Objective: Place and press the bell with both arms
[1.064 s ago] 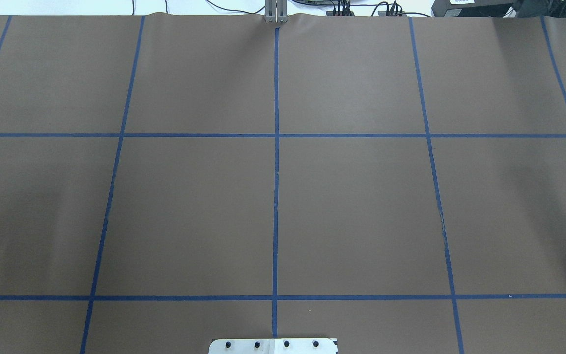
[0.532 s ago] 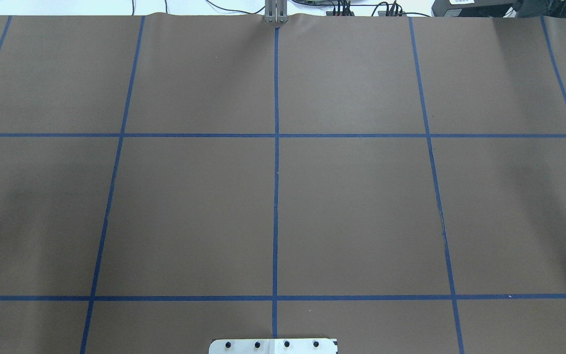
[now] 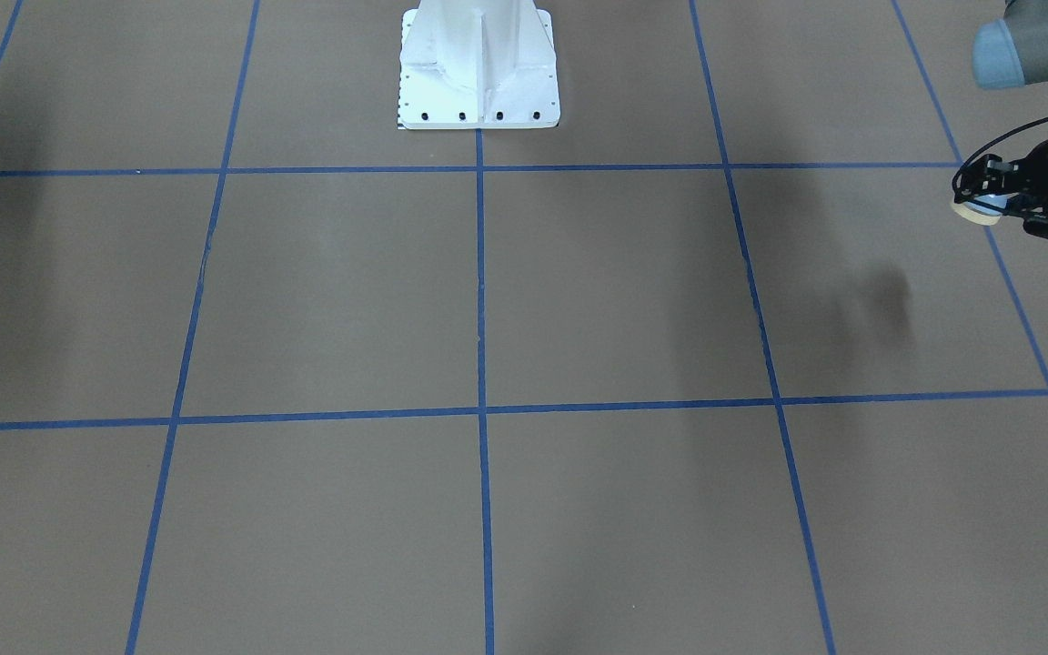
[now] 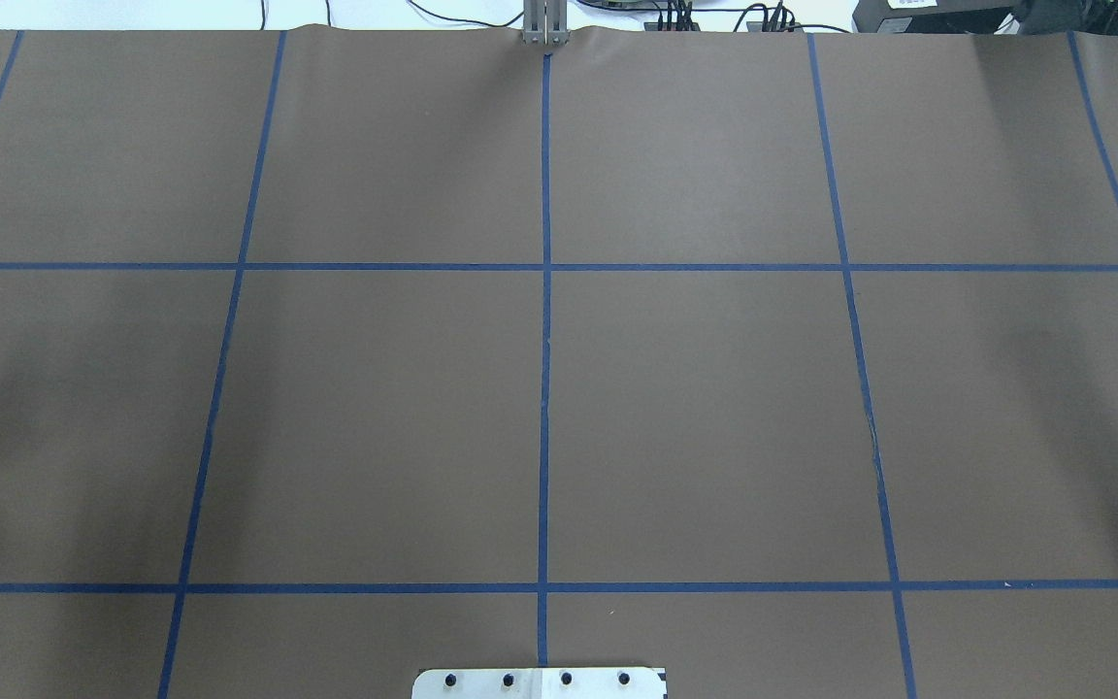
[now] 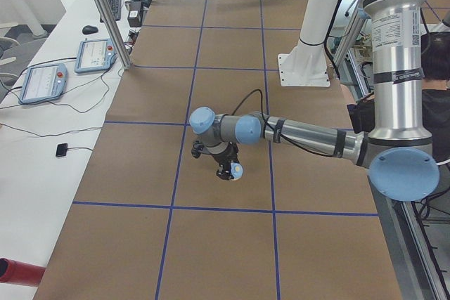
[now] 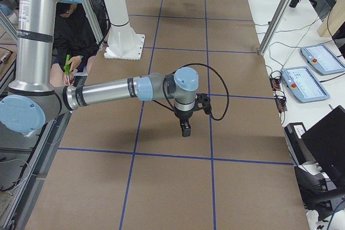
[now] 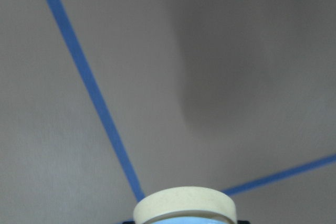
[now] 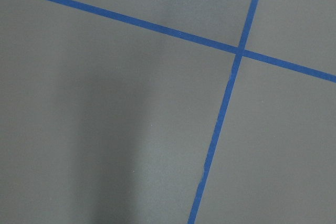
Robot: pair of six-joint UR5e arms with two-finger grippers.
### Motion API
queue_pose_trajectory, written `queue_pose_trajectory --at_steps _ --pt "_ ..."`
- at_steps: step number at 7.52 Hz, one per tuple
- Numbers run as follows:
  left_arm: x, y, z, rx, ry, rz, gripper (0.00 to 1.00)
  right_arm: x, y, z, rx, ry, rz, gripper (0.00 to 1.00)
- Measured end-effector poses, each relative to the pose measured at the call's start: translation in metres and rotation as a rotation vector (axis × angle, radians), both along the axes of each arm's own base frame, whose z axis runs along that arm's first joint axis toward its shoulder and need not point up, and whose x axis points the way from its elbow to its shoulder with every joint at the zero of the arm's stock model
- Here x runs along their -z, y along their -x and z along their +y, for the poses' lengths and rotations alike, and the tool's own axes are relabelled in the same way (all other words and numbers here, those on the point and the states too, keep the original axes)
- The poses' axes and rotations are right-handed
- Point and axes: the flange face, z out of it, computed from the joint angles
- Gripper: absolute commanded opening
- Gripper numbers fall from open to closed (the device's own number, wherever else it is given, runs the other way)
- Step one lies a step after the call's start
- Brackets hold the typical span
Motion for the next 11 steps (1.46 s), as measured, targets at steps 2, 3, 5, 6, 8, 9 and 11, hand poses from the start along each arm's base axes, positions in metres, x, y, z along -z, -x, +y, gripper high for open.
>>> queue_pose_trajectory --at_steps 2,3,5,6,8,9,11 --pt "0.075 -0.033 -0.059 0.075 0.033 -0.01 0.41 0.001 0.0 -0.001 0.0 -0.003 -0.001 1.0" --pt "0.108 -0.062 -0.077 0.101 0.058 -0.018 0.41 0.002 0.0 -0.002 0.0 -0.004 -0.001 1.0" --pt "0.175 -0.146 -0.102 0.144 0.129 -0.039 0.41 0.004 0.001 -0.003 0.0 -0.005 -0.011 1.0" --pt "0.215 -0.201 -0.113 0.159 0.175 -0.053 0.41 0.004 0.002 -0.003 0.001 -0.005 -0.014 1.0" --pt "0.293 -0.326 -0.137 0.161 0.269 -0.104 0.41 0.004 0.002 -0.004 0.0 -0.004 -0.017 1.0" --pt "0.319 -0.372 -0.144 0.159 0.291 -0.114 0.41 0.004 0.002 -0.004 0.0 -0.003 -0.017 1.0" --pt "0.337 -0.433 -0.147 0.177 0.308 -0.096 0.41 0.004 0.002 -0.004 -0.001 -0.001 -0.018 1.0"
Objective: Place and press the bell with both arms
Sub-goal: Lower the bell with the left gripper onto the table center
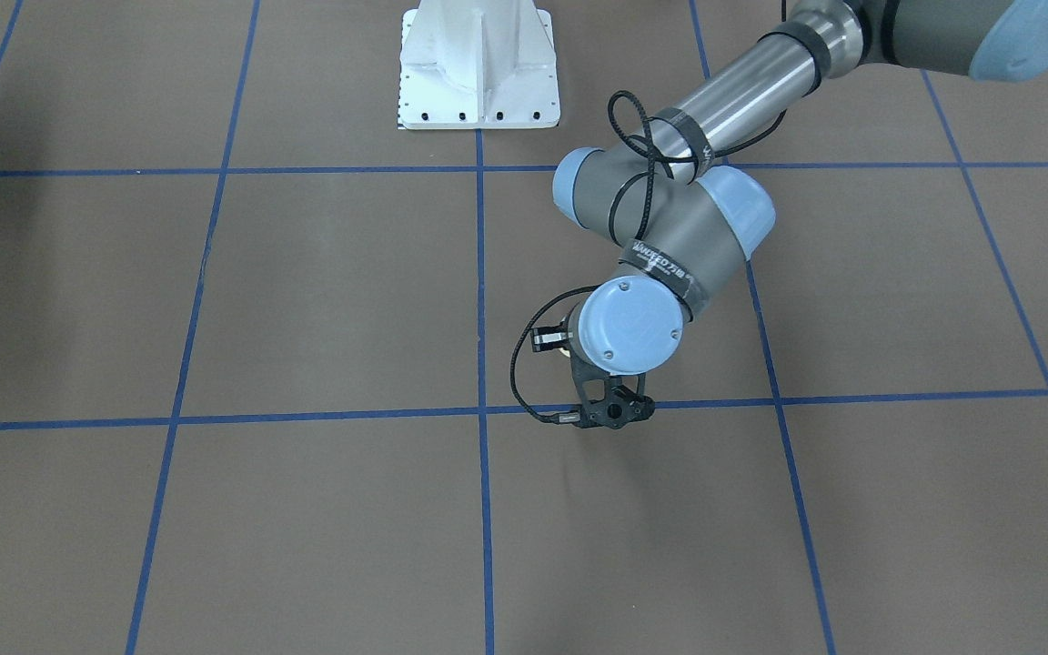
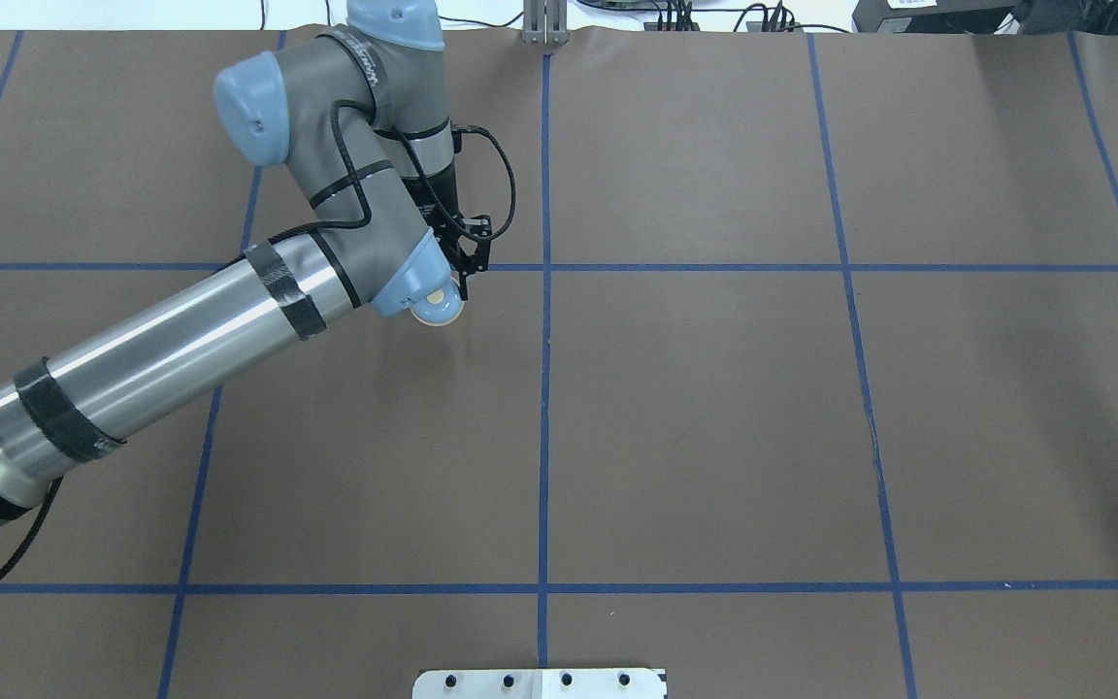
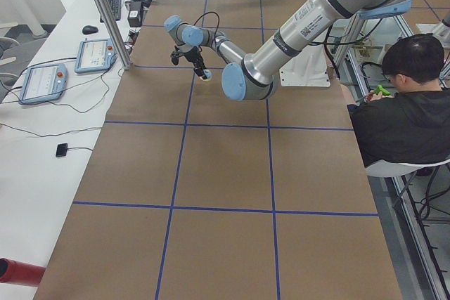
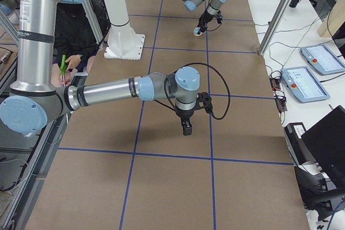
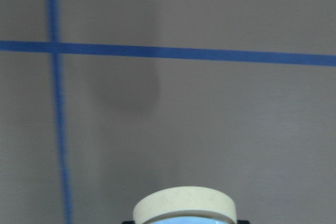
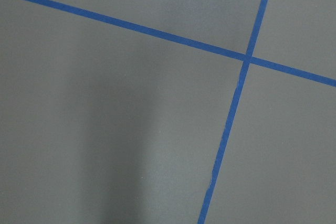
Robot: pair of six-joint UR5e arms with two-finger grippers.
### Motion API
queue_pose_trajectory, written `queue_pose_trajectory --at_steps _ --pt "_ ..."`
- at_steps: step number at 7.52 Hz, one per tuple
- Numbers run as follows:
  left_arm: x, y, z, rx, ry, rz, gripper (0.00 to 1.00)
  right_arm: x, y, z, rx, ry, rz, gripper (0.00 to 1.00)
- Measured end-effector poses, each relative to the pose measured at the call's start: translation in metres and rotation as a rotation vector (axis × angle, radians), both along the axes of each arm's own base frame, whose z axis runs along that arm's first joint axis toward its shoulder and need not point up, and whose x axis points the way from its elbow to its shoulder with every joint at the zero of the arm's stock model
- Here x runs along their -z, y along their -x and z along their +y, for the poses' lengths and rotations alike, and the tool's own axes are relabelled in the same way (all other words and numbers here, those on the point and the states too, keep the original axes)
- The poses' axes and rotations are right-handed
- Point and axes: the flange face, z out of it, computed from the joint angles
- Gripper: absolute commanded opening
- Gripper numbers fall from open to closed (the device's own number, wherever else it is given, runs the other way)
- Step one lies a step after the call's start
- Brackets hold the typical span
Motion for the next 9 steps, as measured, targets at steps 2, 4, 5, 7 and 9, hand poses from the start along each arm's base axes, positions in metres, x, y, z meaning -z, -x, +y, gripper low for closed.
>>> queue_pose_trajectory --at_steps 2,4,5,7,9 --pt "0.029 -0.038 -0.004 -0.001 0.001 0.013 0.44 0.0 0.0 0.0 0.0 0.001 -0.001 1.0" --pt "0.042 -0.059 0.001 -0.001 -0.005 0.034 0.51 0.0 0.0 0.0 0.0 0.002 -0.001 1.0" --pt "0.04 -0.066 0.002 0.002 -0.01 0.046 0.56 -0.001 0.0 0.0 0.0 0.003 -0.001 1.0" --pt "0.039 -0.076 0.007 0.003 -0.023 0.069 1.0 -0.001 0.0 0.0 0.0 0.004 -0.001 1.0" --pt "0.045 -0.086 0.016 0.02 -0.034 0.085 1.0 -0.001 0.0 0.0 0.0 0.003 -0.002 1.0"
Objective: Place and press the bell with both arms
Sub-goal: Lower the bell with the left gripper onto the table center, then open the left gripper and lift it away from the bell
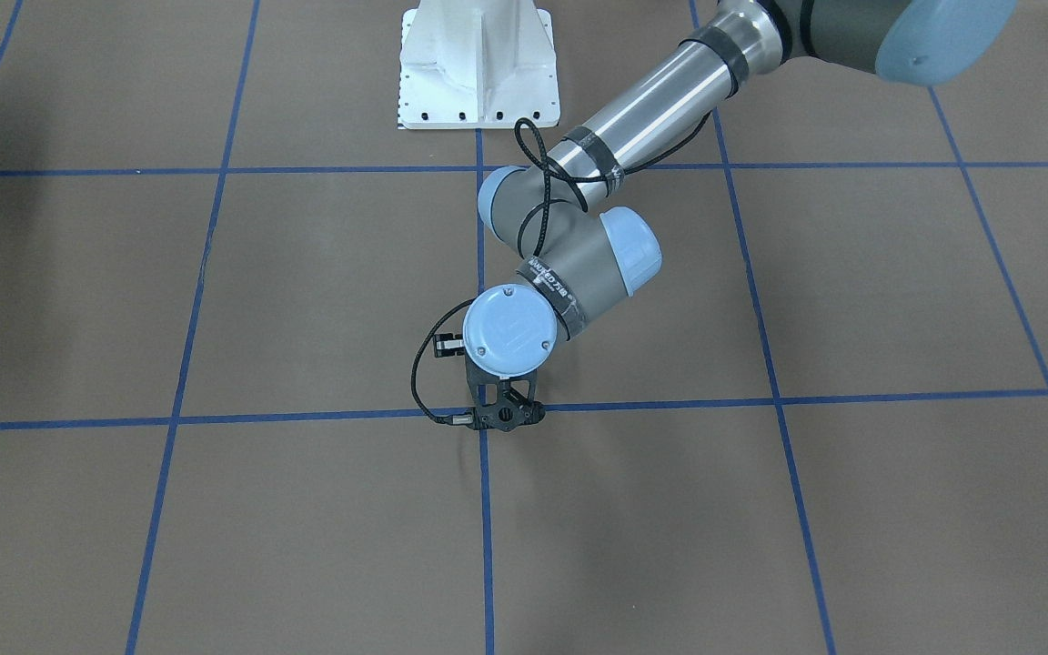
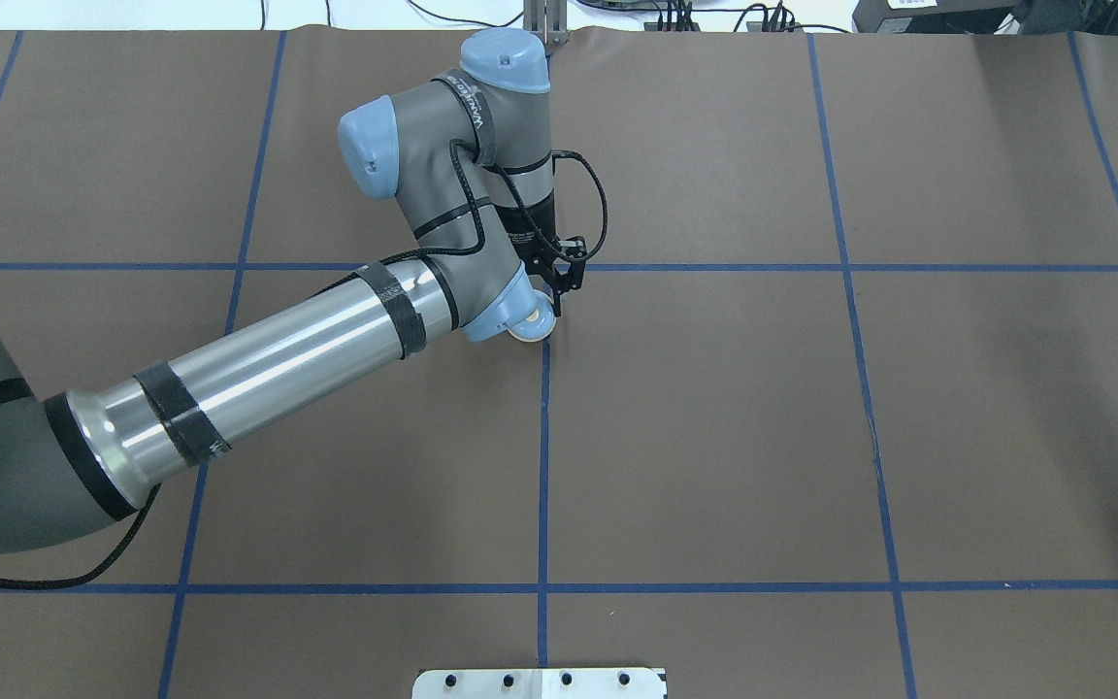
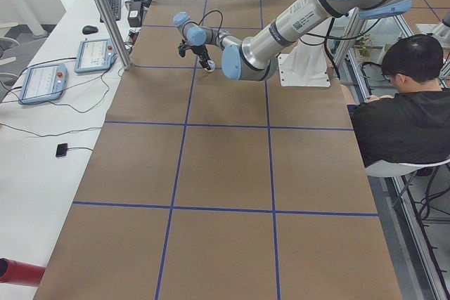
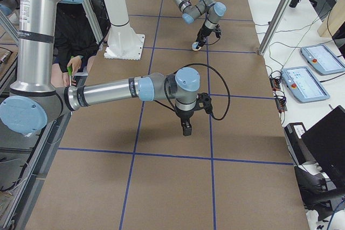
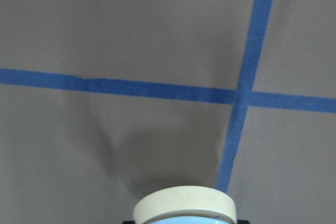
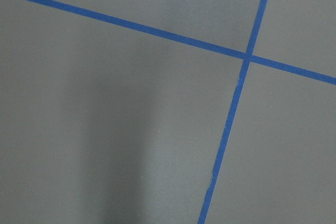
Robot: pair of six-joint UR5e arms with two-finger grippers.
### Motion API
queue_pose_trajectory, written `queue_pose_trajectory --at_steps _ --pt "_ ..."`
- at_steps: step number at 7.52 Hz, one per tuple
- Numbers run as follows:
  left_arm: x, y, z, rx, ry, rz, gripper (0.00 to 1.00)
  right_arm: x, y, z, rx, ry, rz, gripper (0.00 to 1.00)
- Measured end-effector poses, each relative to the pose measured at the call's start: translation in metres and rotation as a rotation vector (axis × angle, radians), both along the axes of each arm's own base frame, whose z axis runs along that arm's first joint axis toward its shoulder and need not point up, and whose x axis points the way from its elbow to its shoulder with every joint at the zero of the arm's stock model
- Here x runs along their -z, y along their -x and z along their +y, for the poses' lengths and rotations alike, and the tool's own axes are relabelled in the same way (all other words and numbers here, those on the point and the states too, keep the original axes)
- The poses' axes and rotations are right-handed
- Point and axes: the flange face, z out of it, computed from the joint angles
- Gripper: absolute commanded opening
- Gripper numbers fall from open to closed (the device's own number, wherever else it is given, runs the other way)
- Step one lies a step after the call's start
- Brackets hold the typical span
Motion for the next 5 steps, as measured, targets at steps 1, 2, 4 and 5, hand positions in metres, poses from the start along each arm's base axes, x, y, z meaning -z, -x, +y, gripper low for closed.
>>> queue_pose_trajectory --at_steps 1,2,4,5 --pt "0.002 -0.002 0.002 0.01 -0.007 -0.001 1.0 0.001 0.0 0.0 0.0 -0.002 0.001 1.0" --pt "0.006 -0.001 0.001 0.019 -0.011 0.0 1.0 0.003 0.0 -0.001 0.0 -0.008 0.0 1.0" --pt "0.025 0.023 -0.012 0.057 -0.028 0.024 1.0 0.02 0.003 -0.008 -0.009 -0.024 -0.035 1.0" --pt "0.036 0.043 -0.023 0.081 -0.035 0.03 1.0 0.038 0.006 -0.016 -0.029 -0.032 -0.063 1.0"
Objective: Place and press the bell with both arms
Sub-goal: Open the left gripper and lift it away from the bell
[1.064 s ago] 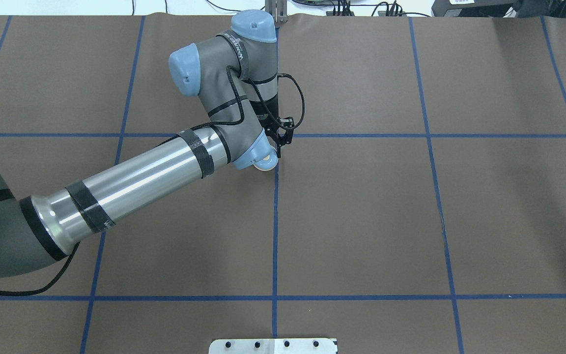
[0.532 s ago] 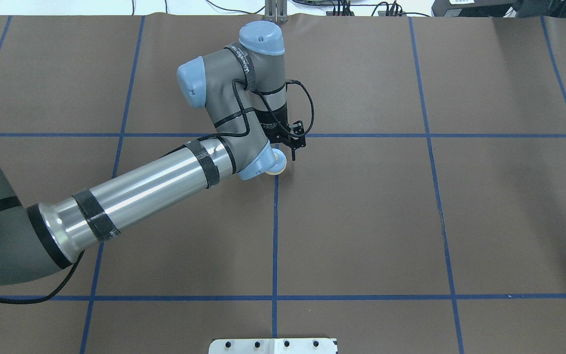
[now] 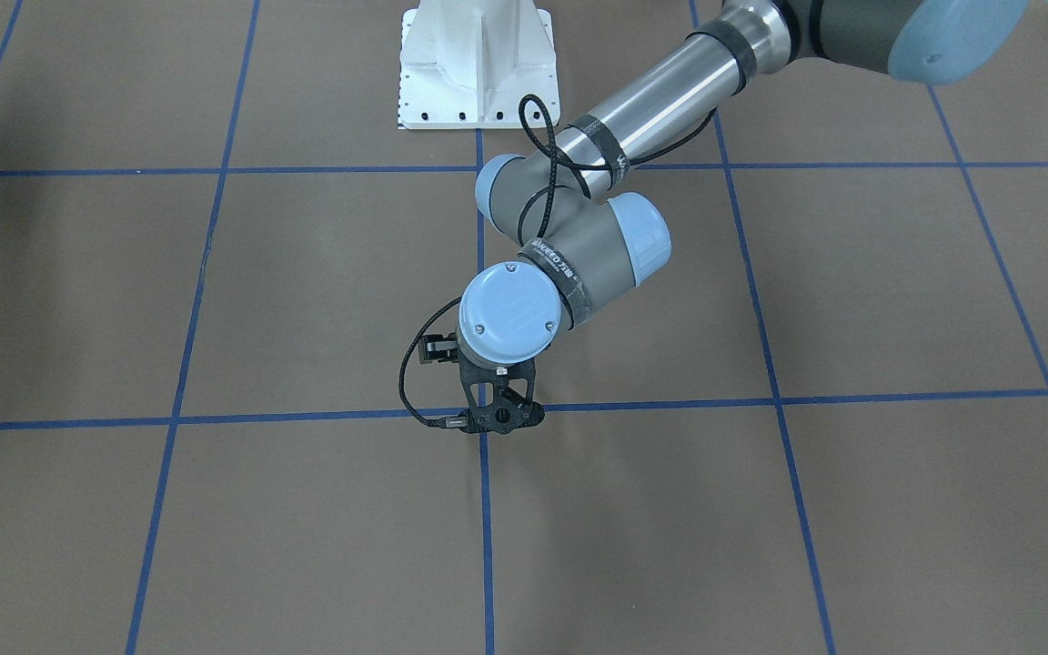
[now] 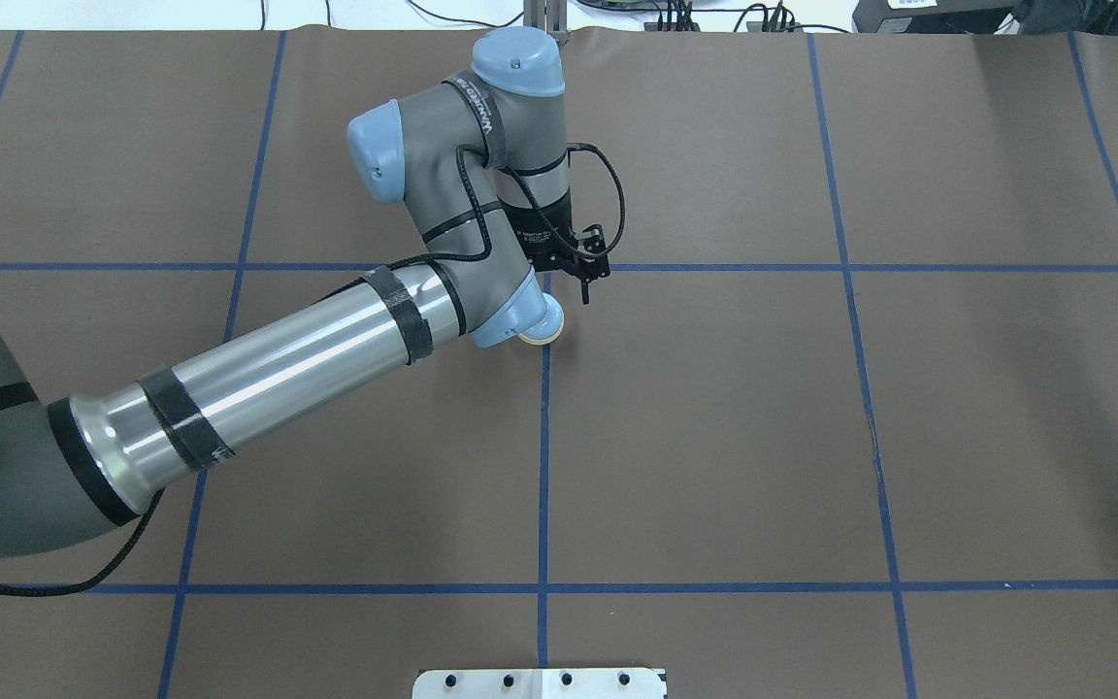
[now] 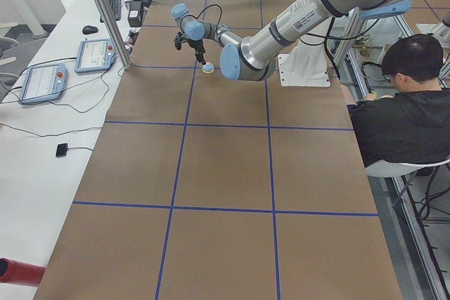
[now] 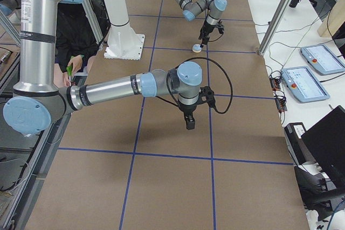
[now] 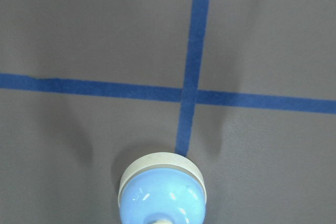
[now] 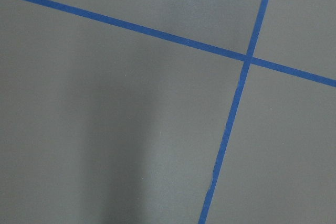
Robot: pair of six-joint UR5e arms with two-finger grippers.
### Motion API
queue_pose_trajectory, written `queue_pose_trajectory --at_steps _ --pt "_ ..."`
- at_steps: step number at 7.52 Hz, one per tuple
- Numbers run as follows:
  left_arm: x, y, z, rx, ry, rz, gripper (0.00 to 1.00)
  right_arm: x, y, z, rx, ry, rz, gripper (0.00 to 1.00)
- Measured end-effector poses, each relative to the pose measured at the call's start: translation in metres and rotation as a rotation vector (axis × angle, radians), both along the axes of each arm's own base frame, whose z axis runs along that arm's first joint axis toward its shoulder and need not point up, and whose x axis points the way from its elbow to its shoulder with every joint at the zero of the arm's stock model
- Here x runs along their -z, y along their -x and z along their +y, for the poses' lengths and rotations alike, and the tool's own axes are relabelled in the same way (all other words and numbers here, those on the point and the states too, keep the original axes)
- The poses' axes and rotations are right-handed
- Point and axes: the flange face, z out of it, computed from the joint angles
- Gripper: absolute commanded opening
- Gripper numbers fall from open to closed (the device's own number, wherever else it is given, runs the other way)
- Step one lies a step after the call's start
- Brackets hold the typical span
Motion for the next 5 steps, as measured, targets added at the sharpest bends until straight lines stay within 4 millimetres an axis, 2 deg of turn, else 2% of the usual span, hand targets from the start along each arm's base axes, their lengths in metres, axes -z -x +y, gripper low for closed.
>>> queue_pose_trajectory --at_steps 2,3,4,5 --pt "0.018 0.055 -0.014 0.04 -0.018 -0.002 1.0 0.048 0.017 -0.029 -0.102 0.055 -0.058 1.0" --pt "0.017 0.091 -0.015 0.059 -0.041 0.007 1.0 0.079 0.033 -0.044 -0.136 0.08 -0.097 1.0" --pt "0.0 0.132 -0.015 0.074 -0.08 0.022 1.0 0.098 0.053 -0.05 -0.132 0.076 -0.117 1.0" --pt "-0.028 0.175 -0.013 0.081 -0.133 0.032 1.0 0.115 0.078 -0.056 -0.113 0.046 -0.113 1.0"
